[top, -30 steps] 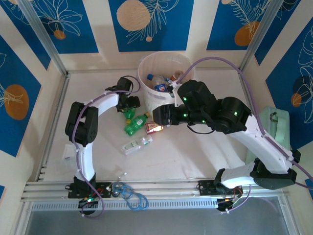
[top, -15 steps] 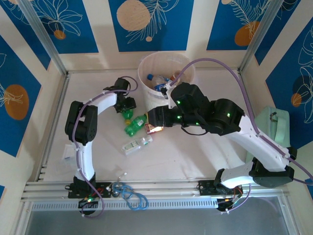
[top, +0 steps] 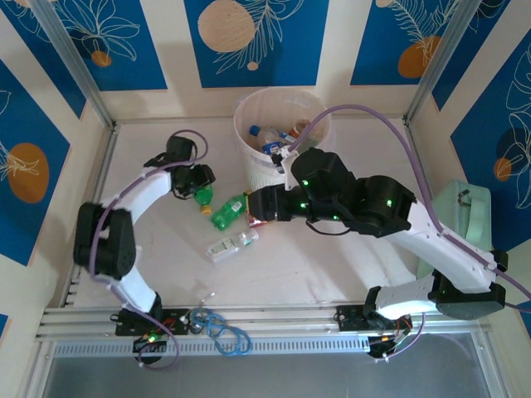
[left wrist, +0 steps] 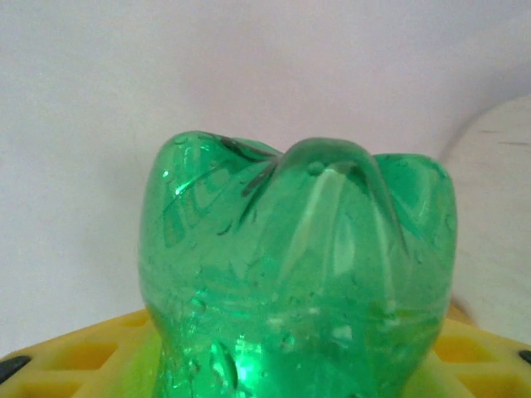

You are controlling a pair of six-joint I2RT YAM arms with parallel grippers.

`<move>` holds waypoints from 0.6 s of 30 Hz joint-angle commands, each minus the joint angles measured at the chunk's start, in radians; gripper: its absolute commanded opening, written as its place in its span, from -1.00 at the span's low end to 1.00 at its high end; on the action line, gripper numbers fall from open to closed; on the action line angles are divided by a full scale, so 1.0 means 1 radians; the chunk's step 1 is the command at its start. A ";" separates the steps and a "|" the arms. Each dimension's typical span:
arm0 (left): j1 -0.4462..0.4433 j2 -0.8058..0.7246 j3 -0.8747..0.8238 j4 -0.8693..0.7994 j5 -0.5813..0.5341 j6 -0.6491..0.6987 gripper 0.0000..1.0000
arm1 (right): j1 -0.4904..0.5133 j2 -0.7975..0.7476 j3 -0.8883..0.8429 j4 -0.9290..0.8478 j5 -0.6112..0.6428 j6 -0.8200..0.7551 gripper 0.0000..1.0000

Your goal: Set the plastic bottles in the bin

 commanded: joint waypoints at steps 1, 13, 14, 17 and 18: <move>0.020 -0.192 -0.059 0.045 0.105 -0.140 0.17 | 0.008 0.034 -0.041 0.091 -0.061 0.037 0.16; 0.024 -0.659 -0.305 0.129 0.323 -0.531 0.21 | 0.018 0.272 0.040 0.080 -0.123 0.045 0.28; 0.025 -0.675 -0.317 0.132 0.334 -0.552 0.21 | 0.017 0.288 0.054 0.063 -0.122 0.044 0.28; 0.025 -0.704 -0.349 0.167 0.365 -0.609 0.21 | 0.018 0.317 0.065 0.060 -0.138 0.040 0.29; 0.025 -0.709 -0.362 0.188 0.377 -0.628 0.21 | 0.018 0.323 0.063 0.067 -0.148 0.042 0.29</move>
